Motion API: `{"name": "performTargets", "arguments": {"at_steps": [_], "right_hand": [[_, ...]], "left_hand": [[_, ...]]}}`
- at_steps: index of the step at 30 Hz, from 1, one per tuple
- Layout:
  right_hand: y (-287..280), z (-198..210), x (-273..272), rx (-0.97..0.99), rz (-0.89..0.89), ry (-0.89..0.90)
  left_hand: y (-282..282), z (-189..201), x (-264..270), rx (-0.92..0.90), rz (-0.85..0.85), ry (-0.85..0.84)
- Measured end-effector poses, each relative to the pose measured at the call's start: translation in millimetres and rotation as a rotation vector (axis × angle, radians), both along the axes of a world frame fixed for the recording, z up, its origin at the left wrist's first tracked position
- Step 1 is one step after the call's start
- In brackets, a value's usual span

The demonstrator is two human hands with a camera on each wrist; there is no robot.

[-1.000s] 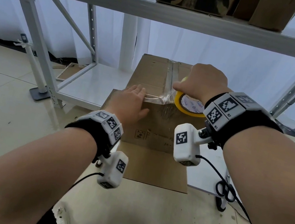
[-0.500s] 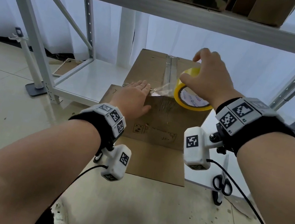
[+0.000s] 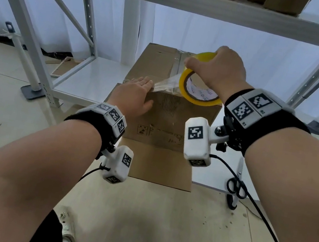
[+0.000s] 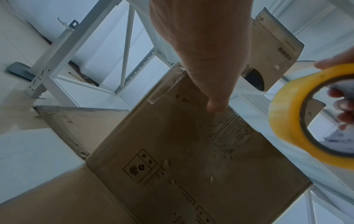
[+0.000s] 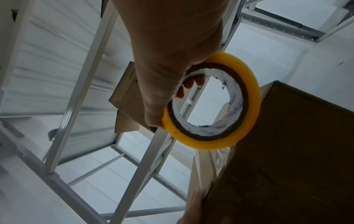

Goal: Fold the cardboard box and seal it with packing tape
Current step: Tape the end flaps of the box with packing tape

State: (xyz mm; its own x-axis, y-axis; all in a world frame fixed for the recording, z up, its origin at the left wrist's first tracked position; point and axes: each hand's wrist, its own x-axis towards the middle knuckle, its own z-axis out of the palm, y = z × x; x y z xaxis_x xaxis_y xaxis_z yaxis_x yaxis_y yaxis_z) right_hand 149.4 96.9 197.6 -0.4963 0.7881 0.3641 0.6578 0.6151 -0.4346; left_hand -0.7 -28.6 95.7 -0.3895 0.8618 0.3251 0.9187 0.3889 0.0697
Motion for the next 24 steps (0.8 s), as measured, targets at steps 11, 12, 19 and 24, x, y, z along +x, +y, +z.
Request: {"name": "performTargets", "arguments": {"at_steps": [11,12,19,24], "right_hand": [[13,-7,17,0.06,-0.037,-0.168],[12,-6,17,0.063,-0.033,-0.179],[11,-4,16,0.087,-0.018,-0.22],[5,-7,13,0.16,-0.002,-0.262]], "left_hand": [[1,-4,7,-0.039,0.009,-0.069],[0,-3,9,-0.037,-0.001,-0.084],[2,3,25,0.006,-0.051,-0.072],[31,-2,52,0.008,-0.042,-0.082]]}}
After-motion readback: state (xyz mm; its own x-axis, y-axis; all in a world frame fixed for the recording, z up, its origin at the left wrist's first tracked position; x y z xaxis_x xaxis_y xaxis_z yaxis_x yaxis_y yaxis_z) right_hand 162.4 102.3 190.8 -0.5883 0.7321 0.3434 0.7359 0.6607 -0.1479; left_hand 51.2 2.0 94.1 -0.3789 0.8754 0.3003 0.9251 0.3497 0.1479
